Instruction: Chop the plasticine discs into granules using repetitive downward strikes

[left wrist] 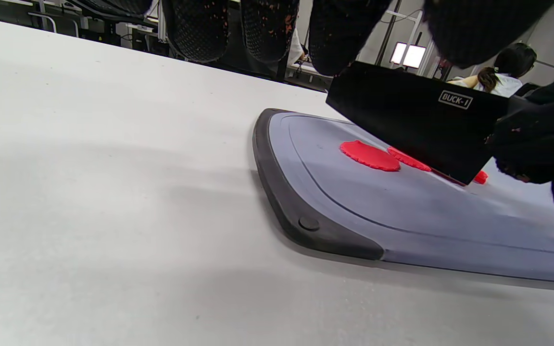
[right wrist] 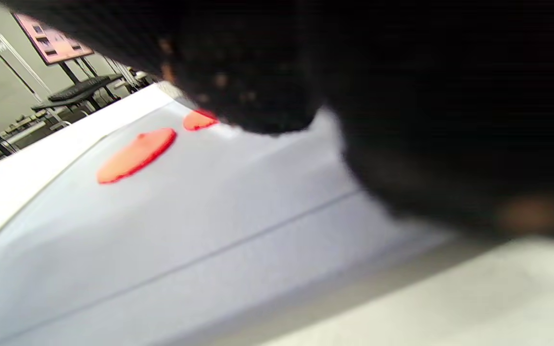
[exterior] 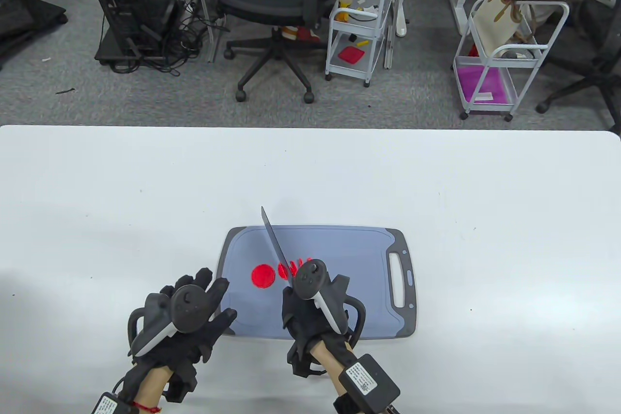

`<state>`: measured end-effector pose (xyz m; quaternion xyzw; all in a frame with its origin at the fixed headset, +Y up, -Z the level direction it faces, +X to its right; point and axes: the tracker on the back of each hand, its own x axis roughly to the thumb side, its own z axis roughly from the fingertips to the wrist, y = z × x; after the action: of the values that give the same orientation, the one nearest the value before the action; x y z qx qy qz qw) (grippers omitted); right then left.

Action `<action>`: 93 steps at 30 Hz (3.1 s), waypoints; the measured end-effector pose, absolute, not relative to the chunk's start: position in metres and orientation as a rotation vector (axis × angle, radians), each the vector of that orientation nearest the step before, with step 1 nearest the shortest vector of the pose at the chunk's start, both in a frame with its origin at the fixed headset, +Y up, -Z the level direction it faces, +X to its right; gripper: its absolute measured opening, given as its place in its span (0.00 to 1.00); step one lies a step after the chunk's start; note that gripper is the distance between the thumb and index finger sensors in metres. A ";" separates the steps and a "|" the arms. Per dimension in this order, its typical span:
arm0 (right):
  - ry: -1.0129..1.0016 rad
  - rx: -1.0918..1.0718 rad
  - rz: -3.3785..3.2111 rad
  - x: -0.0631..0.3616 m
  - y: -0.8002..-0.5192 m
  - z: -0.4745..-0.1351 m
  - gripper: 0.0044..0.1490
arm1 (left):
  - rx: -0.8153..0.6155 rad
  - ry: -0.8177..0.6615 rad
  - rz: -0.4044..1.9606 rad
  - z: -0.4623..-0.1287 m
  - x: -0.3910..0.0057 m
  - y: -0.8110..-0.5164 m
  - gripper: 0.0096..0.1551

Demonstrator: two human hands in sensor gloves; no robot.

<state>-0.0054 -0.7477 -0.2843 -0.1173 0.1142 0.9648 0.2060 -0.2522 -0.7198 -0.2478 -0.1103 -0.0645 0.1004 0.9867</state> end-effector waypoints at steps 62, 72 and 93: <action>0.319 -0.259 2.652 -0.011 -0.738 -0.278 0.31 | -0.207 -0.122 0.223 -0.249 -0.255 -0.714 0.43; 0.395 -0.168 2.635 -0.039 -0.748 -0.276 0.31 | -0.215 -0.118 0.213 -0.249 -0.257 -0.714 0.43; 0.381 -0.295 2.602 -0.003 -0.737 -0.278 0.31 | -0.229 -0.130 0.198 -0.248 -0.252 -0.716 0.43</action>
<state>-0.0033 -0.7369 -0.2781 -0.1082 0.1395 0.9532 0.2453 -0.2517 -0.7158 -0.2479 -0.1139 -0.0648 0.0987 0.9865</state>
